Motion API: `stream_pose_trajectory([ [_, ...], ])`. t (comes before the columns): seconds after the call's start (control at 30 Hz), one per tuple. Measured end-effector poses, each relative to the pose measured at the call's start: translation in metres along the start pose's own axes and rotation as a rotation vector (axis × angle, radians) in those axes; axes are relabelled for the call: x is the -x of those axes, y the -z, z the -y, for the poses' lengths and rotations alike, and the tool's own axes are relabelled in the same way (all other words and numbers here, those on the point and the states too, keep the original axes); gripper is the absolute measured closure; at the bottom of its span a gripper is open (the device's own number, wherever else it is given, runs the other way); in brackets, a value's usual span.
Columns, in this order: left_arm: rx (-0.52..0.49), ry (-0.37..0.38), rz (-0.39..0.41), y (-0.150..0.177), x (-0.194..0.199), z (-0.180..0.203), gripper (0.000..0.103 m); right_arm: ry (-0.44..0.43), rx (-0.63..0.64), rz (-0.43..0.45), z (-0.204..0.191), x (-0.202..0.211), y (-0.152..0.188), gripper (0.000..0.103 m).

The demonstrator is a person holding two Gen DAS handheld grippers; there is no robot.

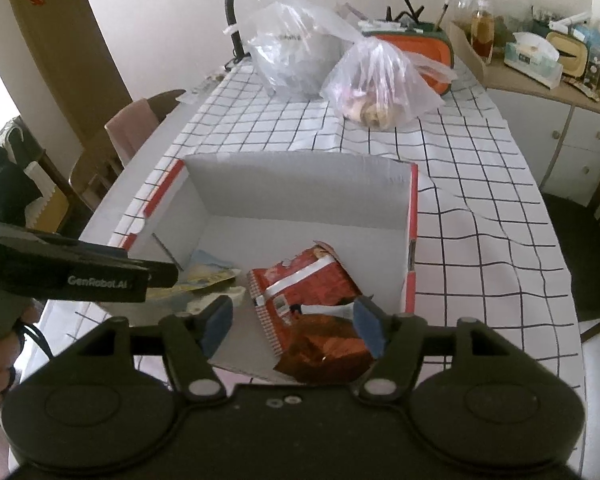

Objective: Organize snacks
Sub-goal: 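Lower both snacks into the red box and open both tools, then withdraw both tools toward the silver bar and remaining packets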

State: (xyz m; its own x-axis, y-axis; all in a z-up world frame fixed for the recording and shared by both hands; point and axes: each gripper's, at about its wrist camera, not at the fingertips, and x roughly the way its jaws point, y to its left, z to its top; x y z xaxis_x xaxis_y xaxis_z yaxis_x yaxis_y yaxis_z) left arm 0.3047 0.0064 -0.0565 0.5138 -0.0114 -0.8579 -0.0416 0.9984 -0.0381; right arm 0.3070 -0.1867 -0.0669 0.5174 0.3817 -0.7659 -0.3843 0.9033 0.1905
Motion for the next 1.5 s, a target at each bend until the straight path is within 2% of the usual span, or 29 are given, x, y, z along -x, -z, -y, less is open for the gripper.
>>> stream_pose_trajectory([
  [0.33, -0.046, 0.039, 0.071, 0.021, 0.05, -0.003, 0.045, 0.01, -0.033, 0.062, -0.019, 0.041, 0.016, 0.029],
  [0.4, -0.052, 0.043, 0.087, 0.027, 0.059, -0.004, 0.04, 0.009, -0.038, 0.073, -0.023, 0.048, 0.021, 0.027],
  [0.5, -0.063, 0.056, 0.106, 0.037, 0.072, -0.006, 0.039, 0.008, -0.044, 0.084, -0.03, 0.058, 0.028, 0.023],
  [0.9, -0.09, 0.09, 0.144, 0.097, 0.109, -0.022, 0.034, -0.019, -0.06, 0.097, -0.06, 0.085, 0.069, 0.014],
  [1.0, -0.085, 0.088, 0.144, 0.113, 0.114, -0.029, 0.033, -0.026, -0.063, 0.096, -0.068, 0.088, 0.08, 0.009],
  [1.27, -0.047, 0.086, 0.113, 0.149, 0.112, -0.05, 0.033, -0.043, -0.089, 0.063, -0.081, 0.084, 0.112, 0.004],
  [1.37, -0.032, 0.089, 0.099, 0.162, 0.107, -0.058, 0.029, -0.038, -0.089, 0.051, -0.087, 0.081, 0.126, 0.001],
  [1.5, -0.005, 0.092, 0.062, 0.174, 0.097, -0.066, 0.028, -0.025, -0.095, 0.002, -0.093, 0.069, 0.143, 0.0],
])
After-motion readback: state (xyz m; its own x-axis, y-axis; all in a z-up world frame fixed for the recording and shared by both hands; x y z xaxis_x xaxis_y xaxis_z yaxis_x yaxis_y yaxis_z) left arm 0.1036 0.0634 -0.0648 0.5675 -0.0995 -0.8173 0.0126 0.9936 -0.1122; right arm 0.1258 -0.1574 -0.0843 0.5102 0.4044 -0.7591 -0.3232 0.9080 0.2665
